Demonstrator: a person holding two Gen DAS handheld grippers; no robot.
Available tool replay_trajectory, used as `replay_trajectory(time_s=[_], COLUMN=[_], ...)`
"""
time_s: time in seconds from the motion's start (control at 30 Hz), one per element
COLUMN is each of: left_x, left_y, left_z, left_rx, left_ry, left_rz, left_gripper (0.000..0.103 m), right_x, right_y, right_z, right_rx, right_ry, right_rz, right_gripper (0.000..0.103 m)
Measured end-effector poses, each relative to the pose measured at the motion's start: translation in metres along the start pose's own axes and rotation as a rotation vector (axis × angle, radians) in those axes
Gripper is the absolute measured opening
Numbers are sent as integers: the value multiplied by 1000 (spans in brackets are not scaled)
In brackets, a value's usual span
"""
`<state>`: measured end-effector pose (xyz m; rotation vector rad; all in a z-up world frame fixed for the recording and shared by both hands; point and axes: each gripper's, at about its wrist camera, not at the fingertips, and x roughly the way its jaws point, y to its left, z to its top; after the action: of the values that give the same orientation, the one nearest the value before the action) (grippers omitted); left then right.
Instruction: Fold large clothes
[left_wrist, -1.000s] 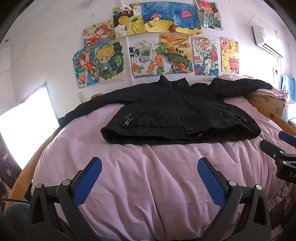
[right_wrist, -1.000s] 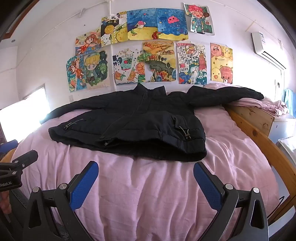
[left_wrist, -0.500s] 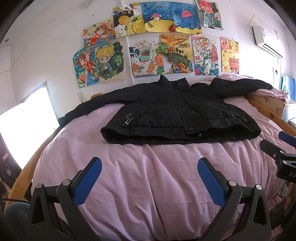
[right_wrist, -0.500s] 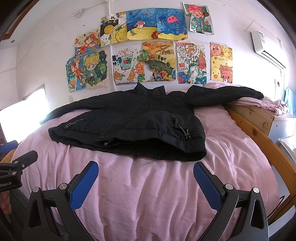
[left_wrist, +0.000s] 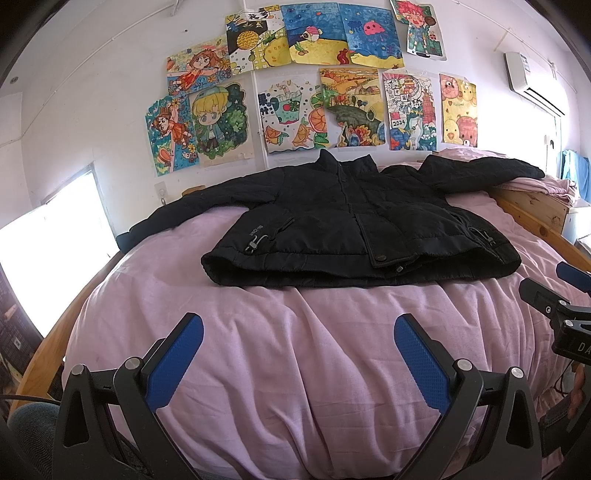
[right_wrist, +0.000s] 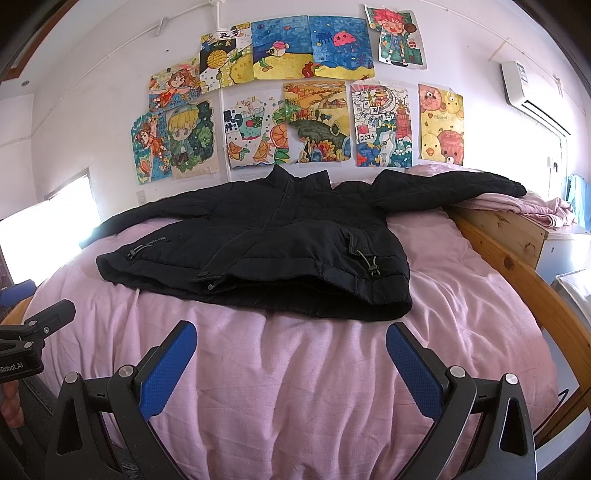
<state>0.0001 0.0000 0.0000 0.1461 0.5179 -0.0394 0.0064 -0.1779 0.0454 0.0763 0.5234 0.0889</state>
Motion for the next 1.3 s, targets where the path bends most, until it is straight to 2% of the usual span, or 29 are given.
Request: replay_trajectory(time_s=[1.3], left_x=[0], left_y=[0], left_z=[0], left_rx=[-1], left_ry=[1], left_rz=[-1], left_gripper=[102], right_x=[-1], right_y=[2], right_z=[2], right_rx=[6], right_ry=[1], right_rz=[4], right_gripper=[103])
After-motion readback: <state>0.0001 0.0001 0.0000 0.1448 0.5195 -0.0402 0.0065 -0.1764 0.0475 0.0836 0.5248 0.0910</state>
